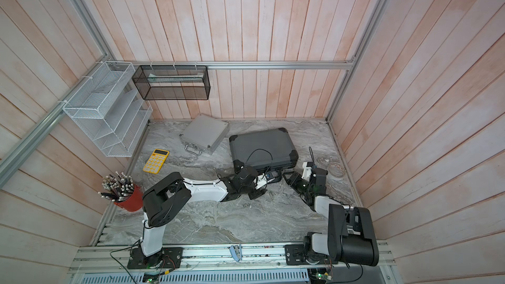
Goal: Open the poker set cases
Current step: Place the poker set case at the center of the board, then adjust the poker set case at the center of the board.
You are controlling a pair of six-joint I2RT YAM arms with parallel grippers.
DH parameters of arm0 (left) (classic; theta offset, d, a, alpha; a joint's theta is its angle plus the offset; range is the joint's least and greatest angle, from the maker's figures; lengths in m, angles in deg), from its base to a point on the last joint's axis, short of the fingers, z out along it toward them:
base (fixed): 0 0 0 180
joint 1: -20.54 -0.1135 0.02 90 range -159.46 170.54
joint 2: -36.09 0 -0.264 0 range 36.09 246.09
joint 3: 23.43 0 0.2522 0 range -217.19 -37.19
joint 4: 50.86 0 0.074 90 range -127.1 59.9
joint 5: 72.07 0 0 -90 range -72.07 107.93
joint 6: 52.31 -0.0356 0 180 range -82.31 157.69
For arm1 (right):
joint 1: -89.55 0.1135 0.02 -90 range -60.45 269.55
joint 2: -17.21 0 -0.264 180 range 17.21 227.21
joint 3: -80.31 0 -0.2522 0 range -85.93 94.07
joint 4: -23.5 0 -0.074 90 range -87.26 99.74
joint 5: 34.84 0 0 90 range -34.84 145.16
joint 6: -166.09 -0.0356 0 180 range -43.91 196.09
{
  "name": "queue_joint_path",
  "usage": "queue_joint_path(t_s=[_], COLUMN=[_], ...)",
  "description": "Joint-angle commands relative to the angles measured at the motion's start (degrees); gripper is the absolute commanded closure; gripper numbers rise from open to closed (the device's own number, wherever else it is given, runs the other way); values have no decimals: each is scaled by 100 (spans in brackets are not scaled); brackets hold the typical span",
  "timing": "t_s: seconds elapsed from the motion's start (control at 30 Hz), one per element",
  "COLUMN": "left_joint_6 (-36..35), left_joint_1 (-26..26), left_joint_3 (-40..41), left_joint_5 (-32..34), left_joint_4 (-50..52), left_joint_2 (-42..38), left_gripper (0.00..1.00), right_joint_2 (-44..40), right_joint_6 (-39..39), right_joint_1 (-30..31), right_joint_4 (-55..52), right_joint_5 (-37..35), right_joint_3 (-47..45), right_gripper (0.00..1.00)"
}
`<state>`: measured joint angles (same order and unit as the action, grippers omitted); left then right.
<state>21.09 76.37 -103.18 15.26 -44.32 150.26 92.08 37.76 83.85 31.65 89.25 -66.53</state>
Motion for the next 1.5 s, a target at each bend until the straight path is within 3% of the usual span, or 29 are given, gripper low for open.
queue_joint_path(t_s=[0.0,0.13,0.43,0.7,1.03,1.47], left_joint_6=[348,758,2430,4242,5110,5691], left_joint_1=[-42,-64,-937,-2077,-2381,-2637], left_joint_3=[146,258,381,988,970,820], left_joint_5=[-101,10,666,340,372,170], left_joint_4=[-25,-214,-365,-920,-840,-1180], left_joint_2=[-513,-957,-1781,-2103,-1835,-1108], left_gripper=[36,30,27,23,19,18], right_joint_2=[-233,-408,-415,104,1093,1891], right_joint_6=[486,811,1029,1223,1671,1853], right_joint_1=[-100,-160,-230,-230,-230,-230], right_joint_4=[-781,-1276,-1697,-1889,-2194,-1921], right_joint_5=[-344,-569,-913,-1164,-1115,-802], right_joint_3=[304,681,1618,2709,3528,3670], right_gripper=[45,45,44,44,44,46])
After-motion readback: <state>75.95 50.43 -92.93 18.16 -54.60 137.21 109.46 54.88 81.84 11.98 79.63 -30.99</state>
